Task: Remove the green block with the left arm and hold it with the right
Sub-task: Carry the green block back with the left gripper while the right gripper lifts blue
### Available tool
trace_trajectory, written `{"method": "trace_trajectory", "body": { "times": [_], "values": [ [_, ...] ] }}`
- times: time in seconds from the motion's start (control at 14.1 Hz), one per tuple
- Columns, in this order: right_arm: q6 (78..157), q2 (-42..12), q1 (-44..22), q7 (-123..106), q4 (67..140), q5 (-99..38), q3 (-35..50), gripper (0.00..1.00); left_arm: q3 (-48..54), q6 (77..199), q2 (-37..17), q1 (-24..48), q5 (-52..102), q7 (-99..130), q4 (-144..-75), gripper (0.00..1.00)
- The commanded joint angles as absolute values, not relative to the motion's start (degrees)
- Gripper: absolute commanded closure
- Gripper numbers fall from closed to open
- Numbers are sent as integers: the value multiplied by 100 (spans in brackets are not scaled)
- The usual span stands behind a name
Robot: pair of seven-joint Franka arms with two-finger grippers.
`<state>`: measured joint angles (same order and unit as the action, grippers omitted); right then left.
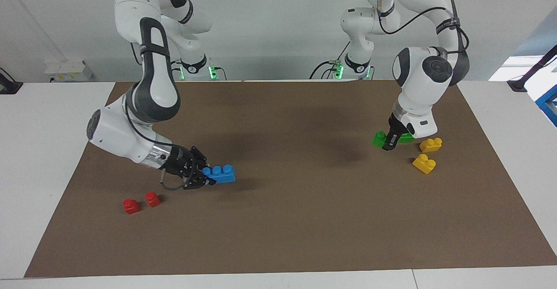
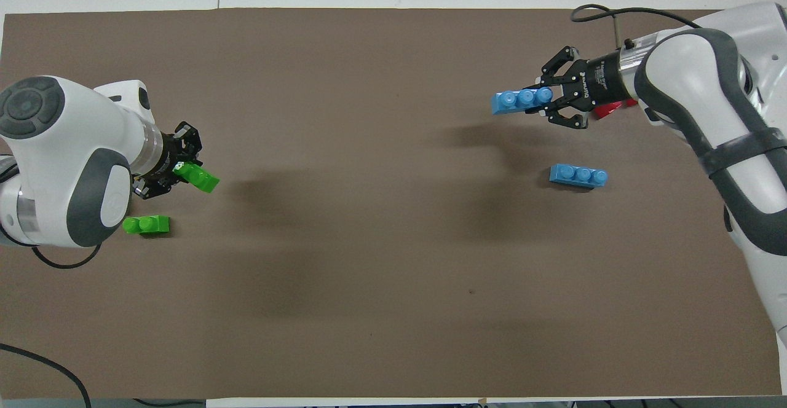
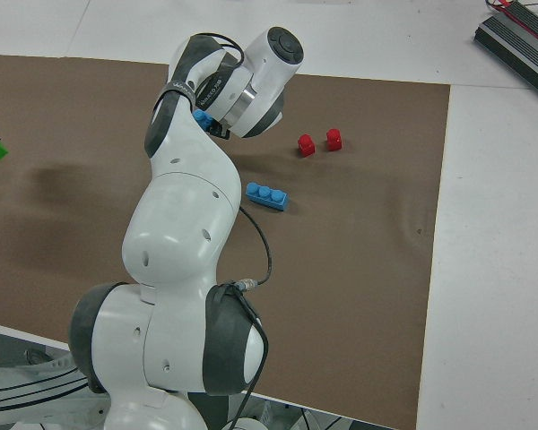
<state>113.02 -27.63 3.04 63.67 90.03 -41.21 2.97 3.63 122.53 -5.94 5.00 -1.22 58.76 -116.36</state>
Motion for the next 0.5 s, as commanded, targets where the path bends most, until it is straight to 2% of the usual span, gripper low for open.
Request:
{"method": "trace_trajectory", "body": {
  "times": [0.0, 0.43],
  "values": [
    [11180, -2847, 588, 5873, 9026, -4043, 387, 100, 404, 12708, -518, 326, -70, 5205, -12050, 100],
    [11232, -3067, 896, 5371, 9175, -4034, 387, 100, 396, 13331, -957, 88, -70, 4430, -12076, 100]
  ]
}}
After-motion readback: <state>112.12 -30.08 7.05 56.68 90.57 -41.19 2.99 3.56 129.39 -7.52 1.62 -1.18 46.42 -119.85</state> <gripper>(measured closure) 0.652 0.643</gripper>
